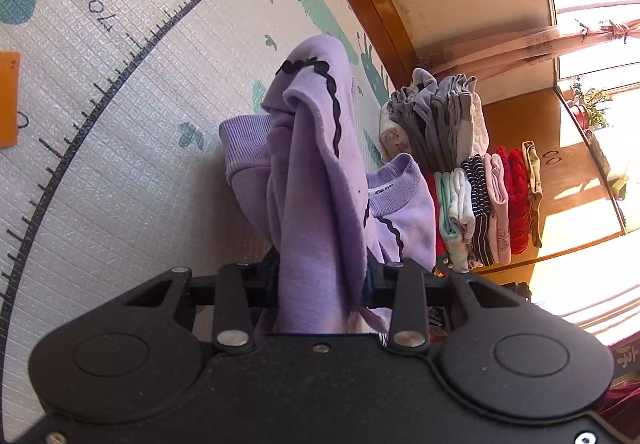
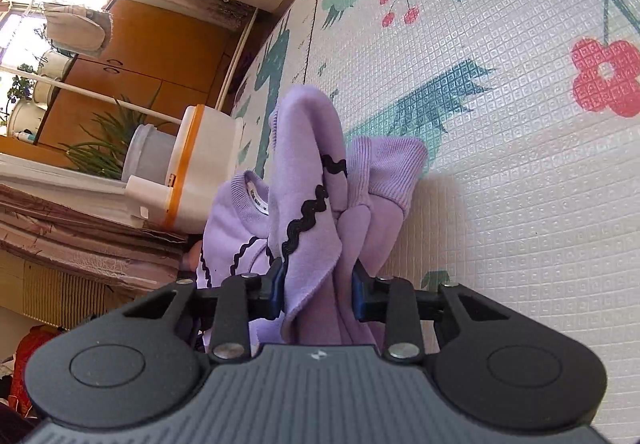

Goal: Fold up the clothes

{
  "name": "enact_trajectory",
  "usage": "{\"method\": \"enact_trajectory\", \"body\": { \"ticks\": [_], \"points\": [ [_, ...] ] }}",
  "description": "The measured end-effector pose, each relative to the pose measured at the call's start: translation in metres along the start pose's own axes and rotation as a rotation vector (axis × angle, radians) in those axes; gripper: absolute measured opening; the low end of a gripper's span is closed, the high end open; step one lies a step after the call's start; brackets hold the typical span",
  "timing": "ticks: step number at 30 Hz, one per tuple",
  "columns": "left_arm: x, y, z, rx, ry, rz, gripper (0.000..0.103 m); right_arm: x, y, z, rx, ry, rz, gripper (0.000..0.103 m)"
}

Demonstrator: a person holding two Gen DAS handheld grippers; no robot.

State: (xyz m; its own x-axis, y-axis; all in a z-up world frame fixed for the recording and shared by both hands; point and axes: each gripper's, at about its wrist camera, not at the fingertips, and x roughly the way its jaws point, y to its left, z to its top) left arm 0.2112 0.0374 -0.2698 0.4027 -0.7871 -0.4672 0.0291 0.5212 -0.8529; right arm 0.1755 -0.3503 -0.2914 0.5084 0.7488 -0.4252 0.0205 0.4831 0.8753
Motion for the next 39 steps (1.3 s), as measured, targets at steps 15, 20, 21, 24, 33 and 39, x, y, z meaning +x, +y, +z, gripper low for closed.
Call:
{"method": "enact_trajectory", "body": {
  "ticks": [15,20,21,24,33,39],
  "points": [
    [0.1,-0.127,0.161,0.348,0.093,0.02,0.034,-0.019,0.0,0.128,0.019,-0.324,0.118,0.032],
    [0.135,-0.133,0.199,0.313,0.045,0.052,0.035,-0.009,0.003,0.19,-0.013,-0.415,0.132,0.032],
    [0.143,-0.129,0.206,0.284,0.033,0.07,0.034,-0.007,0.006,0.202,-0.016,-0.43,0.137,0.032],
    [0.165,-0.118,0.228,0.195,-0.005,0.124,0.035,-0.004,0.018,0.241,-0.048,-0.475,0.131,0.032],
    [0.202,-0.072,0.239,0.066,-0.036,0.272,0.08,0.008,-0.026,0.261,-0.005,-0.512,-0.408,0.064],
    [0.154,-0.034,0.169,0.19,0.053,0.369,0.08,0.011,-0.038,0.18,-0.061,-0.257,-0.491,0.064]
  ]
}}
